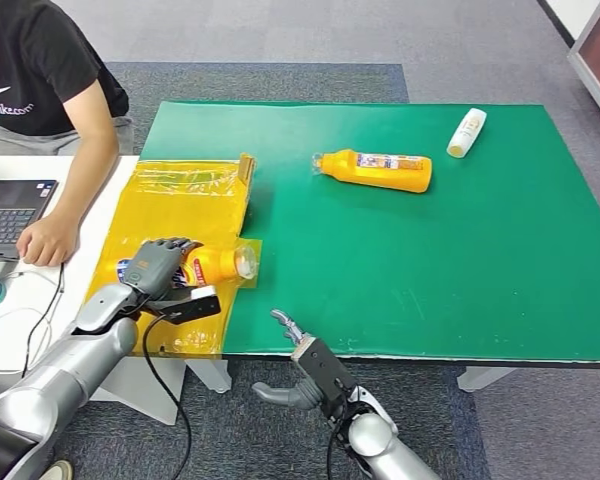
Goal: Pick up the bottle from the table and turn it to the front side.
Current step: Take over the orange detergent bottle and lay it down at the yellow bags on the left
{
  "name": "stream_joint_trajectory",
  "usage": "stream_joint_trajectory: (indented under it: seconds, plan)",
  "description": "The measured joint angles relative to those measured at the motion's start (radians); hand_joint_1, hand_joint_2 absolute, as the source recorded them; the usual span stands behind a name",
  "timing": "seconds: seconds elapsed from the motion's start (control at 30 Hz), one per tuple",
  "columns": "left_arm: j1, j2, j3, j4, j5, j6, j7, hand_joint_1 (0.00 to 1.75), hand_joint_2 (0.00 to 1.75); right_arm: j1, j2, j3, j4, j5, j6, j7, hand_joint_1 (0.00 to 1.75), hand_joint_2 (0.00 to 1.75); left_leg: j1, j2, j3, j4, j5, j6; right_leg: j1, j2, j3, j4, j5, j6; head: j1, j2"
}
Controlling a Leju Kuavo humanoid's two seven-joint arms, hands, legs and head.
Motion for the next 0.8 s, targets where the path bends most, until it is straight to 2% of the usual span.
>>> stream_joint_trajectory:
  seconds: [0.13,0.2,0.27,0.37,0.53,0.63,0.8]
  plan:
    - [0.0,-0.005,0.006,0.002,-0.002,0.013,0.018,0.84,1.75,-0.001,0.0,0.001,0.0,-0.003,-0.002,-0.002,0.0,1.75,0.0,0.0,0.0,0.0,0.0,0.0,0.0,0.0,0.0,0.0,0.0,0.0,0.0,0.0]
    - [-0.001,-0.006,0.008,0.005,-0.008,0.016,0.027,0.67,1.75,-0.004,0.0,0.003,0.002,-0.003,-0.003,-0.002,0.0,1.75,0.0,0.0,0.0,0.0,0.0,0.0,0.0,0.0,0.0,0.0,0.0,0.0,0.0,0.0]
    - [-0.002,-0.007,0.008,0.009,-0.017,0.022,0.036,0.8,1.75,-0.007,0.0,0.006,0.005,-0.004,-0.005,-0.003,0.0,1.75,0.0,0.0,0.0,0.0,0.0,0.0,0.0,0.0,0.0,0.0,0.0,0.0,0.0,0.0]
    - [-0.005,-0.007,0.009,0.016,-0.027,0.031,0.043,1.12,1.75,-0.011,0.0,0.01,0.008,-0.007,-0.007,-0.004,0.0,1.75,0.0,0.0,0.0,0.0,0.0,0.0,0.0,0.0,0.0,0.0,0.0,0.0,0.0,0.0]
    - [-0.009,-0.007,0.015,0.025,-0.032,0.032,0.047,1.47,1.75,-0.012,0.0,0.01,0.013,-0.009,-0.008,-0.004,0.0,1.75,0.0,0.0,0.0,0.0,0.0,0.0,0.0,0.0,0.0,0.0,0.0,0.0,0.0,0.0]
    - [-0.009,-0.008,0.02,0.029,-0.031,0.032,0.048,1.5,1.75,-0.013,0.0,0.01,0.015,-0.009,-0.008,-0.005,0.0,1.75,0.0,0.0,0.0,0.0,0.0,0.0,0.0,0.0,0.0,0.0,0.0,0.0,0.0,0.0]
    - [-0.01,-0.012,0.024,0.034,-0.027,0.03,0.048,1.3,1.75,-0.013,0.0,0.01,0.015,-0.01,-0.012,-0.008,0.0,1.75,0.0,0.0,0.0,0.0,0.0,0.0,0.0,0.0,0.0,0.0,0.0,0.0,0.0,0.0]
